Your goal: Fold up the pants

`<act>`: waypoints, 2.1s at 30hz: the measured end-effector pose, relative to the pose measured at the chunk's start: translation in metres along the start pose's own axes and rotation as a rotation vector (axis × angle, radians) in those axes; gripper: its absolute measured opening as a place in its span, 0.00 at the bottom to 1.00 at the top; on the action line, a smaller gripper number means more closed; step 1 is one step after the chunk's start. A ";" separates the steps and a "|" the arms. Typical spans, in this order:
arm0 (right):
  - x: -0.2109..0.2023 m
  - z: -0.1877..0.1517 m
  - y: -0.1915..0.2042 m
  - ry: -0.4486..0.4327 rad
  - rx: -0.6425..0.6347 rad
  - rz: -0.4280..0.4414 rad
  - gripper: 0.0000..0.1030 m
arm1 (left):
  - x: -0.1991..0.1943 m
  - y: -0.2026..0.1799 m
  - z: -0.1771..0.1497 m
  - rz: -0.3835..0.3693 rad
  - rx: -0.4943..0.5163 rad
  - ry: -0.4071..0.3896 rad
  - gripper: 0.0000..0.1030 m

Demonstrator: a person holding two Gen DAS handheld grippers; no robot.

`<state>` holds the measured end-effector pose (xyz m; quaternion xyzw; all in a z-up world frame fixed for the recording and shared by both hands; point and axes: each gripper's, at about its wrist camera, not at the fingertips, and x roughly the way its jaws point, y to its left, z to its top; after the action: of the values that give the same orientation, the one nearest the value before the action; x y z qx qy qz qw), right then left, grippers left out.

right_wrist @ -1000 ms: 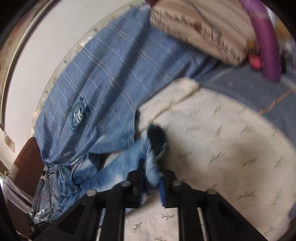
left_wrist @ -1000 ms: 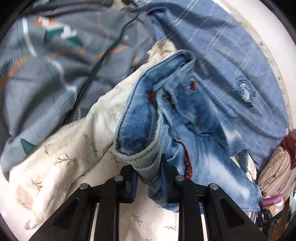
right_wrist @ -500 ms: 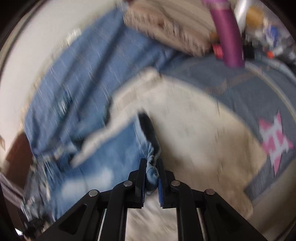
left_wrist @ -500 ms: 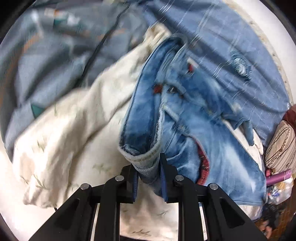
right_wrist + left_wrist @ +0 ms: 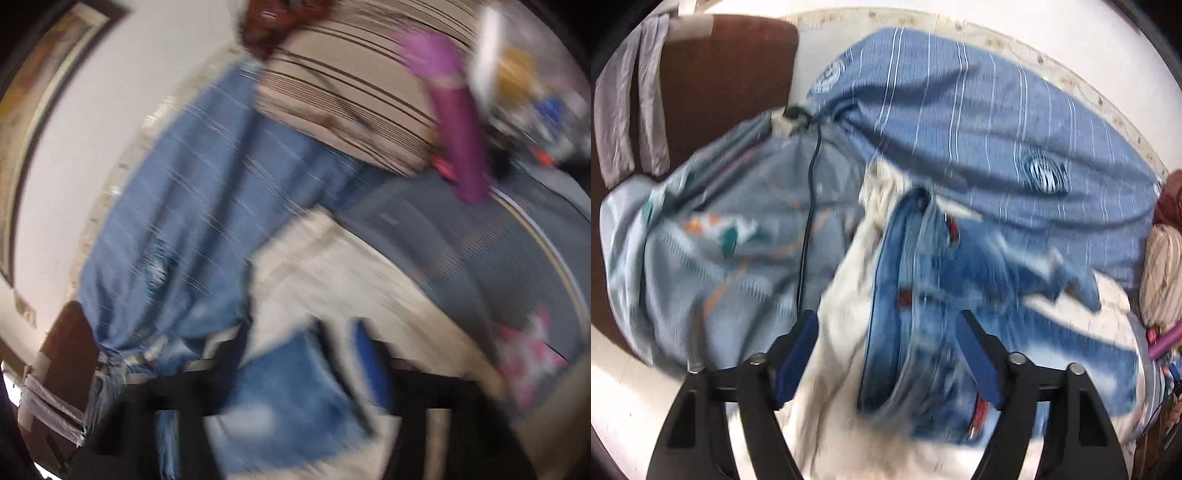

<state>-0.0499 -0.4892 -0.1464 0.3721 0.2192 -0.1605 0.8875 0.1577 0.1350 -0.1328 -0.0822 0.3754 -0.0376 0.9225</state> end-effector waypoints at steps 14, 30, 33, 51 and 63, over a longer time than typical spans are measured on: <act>0.213 0.017 0.134 0.269 -0.213 0.022 0.60 | 0.196 -0.050 0.114 -0.066 -0.097 0.219 0.84; 0.386 0.035 0.119 0.379 -0.193 -0.110 0.48 | 0.279 -0.084 0.134 -0.073 -0.049 0.284 0.13; 0.397 0.020 0.140 0.376 -0.364 -0.220 0.17 | 0.277 -0.081 0.137 -0.069 -0.049 0.269 0.11; 0.171 0.065 0.145 -0.034 -0.447 -0.232 0.10 | 0.100 -0.074 0.117 -0.404 0.023 0.061 0.11; 0.031 -0.054 0.031 0.071 -0.318 -0.210 0.10 | 0.058 -0.020 -0.049 -0.437 -0.045 0.241 0.13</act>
<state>-0.0239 -0.4330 -0.1780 0.2077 0.3105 -0.2023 0.9053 0.1647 0.1020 -0.2034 -0.1769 0.4567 -0.2371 0.8390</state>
